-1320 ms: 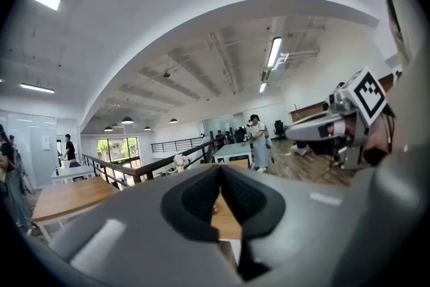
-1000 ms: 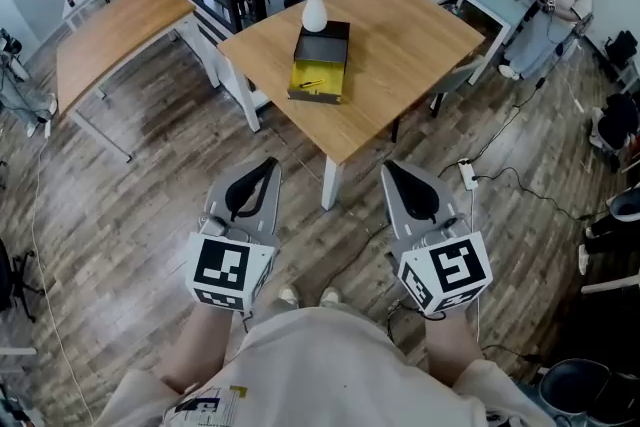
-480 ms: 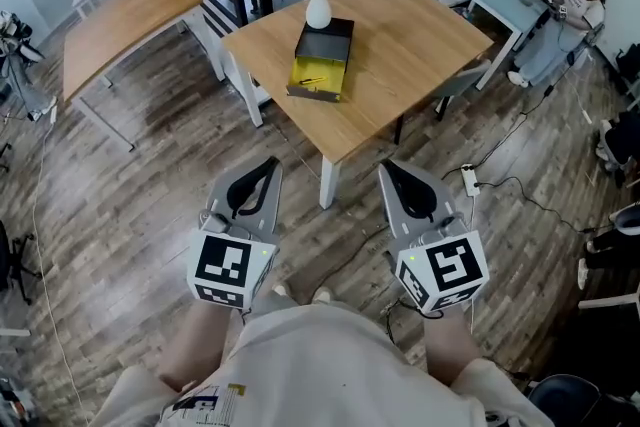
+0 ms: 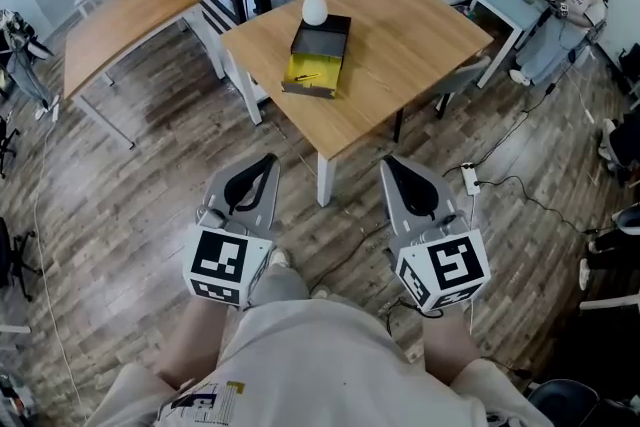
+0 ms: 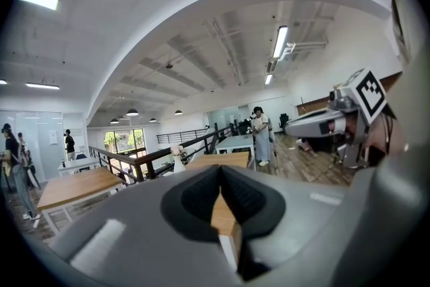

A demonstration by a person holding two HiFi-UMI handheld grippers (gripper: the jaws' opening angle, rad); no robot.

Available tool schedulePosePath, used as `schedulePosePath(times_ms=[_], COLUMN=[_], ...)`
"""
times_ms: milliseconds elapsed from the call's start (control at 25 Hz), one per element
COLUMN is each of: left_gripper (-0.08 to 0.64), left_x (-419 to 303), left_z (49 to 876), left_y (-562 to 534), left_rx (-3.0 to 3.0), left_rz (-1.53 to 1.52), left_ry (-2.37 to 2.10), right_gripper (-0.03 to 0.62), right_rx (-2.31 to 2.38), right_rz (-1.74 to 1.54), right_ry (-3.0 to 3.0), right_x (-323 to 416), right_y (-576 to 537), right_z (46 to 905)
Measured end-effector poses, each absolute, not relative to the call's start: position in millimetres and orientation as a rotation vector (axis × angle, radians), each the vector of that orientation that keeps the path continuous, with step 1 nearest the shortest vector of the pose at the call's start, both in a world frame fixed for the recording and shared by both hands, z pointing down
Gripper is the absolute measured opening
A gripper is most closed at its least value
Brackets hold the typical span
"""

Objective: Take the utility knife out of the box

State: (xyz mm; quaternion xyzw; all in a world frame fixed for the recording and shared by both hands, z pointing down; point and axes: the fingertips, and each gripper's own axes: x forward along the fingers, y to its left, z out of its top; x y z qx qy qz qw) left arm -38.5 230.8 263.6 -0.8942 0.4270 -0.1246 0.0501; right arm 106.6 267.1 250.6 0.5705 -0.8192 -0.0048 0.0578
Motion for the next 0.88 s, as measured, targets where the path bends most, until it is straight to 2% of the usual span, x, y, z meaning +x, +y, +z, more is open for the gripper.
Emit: schedulePosePath(times_ms=[400,880], left_gripper=[0.002,0.003], left_x=[-28,-36], left_z=[268,287], left_y=[221,164], left_rx=[-2.71,-2.72], left_rz=[-0.383,-0.401], left_ry=[1.3,1.318], right_gripper=[0.002,0.002], right_rx=[1.749,1.732], right_rz=[-0.008,0.038], right_ry=[-2.493,-2.459], right_x=[122,119], right_y=[259,201], right_z=[245,277])
